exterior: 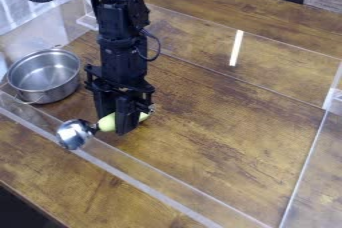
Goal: Move the green spoon to the right
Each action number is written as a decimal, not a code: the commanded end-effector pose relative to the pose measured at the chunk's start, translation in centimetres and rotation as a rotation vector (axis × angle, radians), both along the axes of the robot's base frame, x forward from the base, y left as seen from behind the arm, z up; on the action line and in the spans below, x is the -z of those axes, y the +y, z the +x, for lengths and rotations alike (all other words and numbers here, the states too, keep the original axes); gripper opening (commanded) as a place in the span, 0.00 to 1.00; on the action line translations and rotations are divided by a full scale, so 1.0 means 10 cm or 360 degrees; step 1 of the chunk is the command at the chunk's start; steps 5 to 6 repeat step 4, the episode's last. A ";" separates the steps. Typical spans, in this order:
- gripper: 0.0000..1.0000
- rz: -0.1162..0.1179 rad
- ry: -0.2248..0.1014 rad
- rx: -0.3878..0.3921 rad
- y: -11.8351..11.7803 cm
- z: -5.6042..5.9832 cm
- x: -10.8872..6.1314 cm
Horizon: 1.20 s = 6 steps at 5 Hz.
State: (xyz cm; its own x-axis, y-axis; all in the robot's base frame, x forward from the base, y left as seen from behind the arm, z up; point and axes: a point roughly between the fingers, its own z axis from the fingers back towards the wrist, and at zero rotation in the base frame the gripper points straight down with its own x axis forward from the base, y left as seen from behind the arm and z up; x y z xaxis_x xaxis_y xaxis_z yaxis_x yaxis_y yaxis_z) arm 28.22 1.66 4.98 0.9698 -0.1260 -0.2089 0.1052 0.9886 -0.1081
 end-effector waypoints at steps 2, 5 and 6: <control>0.00 -0.0020 -0.0073 0.0081 0.05 0.21 -0.24; 0.00 -0.0024 -0.0054 0.0148 0.26 0.35 -0.07; 0.00 -0.0024 -0.0054 0.0148 0.26 0.35 -0.07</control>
